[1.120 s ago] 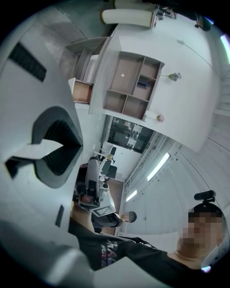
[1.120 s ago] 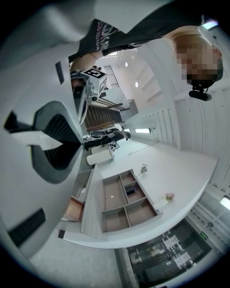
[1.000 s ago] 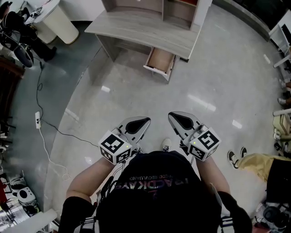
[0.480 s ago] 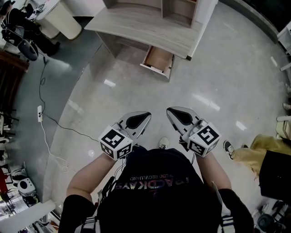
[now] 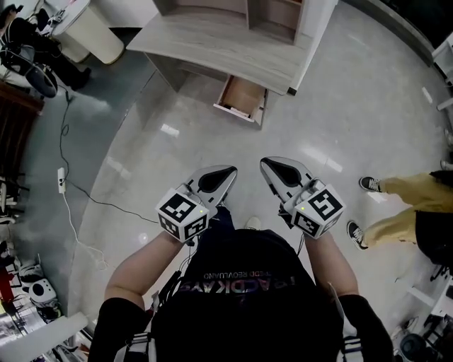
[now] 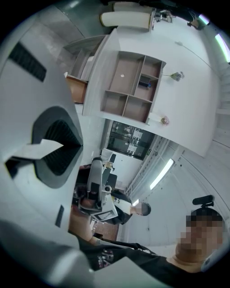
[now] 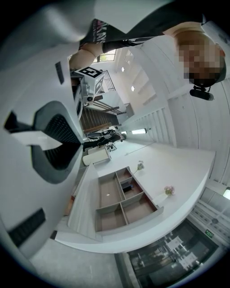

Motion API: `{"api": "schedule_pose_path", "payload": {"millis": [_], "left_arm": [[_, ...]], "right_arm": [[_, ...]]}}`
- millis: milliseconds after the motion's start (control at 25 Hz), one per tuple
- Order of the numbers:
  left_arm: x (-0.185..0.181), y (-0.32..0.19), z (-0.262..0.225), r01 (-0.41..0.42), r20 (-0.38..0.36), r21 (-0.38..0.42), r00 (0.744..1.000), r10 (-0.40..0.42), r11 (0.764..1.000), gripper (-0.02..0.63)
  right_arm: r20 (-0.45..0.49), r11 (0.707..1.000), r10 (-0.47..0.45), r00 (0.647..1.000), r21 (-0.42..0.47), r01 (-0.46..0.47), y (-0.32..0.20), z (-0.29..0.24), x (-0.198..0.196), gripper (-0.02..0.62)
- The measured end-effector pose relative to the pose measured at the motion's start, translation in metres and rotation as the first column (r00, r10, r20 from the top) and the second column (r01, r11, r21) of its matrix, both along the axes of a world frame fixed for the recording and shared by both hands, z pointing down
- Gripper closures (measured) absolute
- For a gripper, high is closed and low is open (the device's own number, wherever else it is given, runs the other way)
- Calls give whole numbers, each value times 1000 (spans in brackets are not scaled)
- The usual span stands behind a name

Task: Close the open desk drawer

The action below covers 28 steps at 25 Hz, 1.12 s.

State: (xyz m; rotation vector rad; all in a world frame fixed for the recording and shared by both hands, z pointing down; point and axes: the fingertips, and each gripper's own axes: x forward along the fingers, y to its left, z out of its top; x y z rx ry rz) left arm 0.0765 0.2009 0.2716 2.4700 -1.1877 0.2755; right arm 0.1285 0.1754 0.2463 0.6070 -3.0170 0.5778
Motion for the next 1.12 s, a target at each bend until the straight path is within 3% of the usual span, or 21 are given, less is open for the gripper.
{"api": "schedule_pose_path", "payload": {"millis": [760, 1120], "left_arm": [[-101, -99, 11, -123, 0, -9, 992, 123, 992, 595], [-146, -136, 25, -119, -3, 1, 993, 119, 993, 595]], "right_arm": [[-55, 983, 182, 982, -28, -184, -96, 5, -78, 577], [-87, 964, 261, 961, -21, -264, -127, 12, -104, 578]]}}
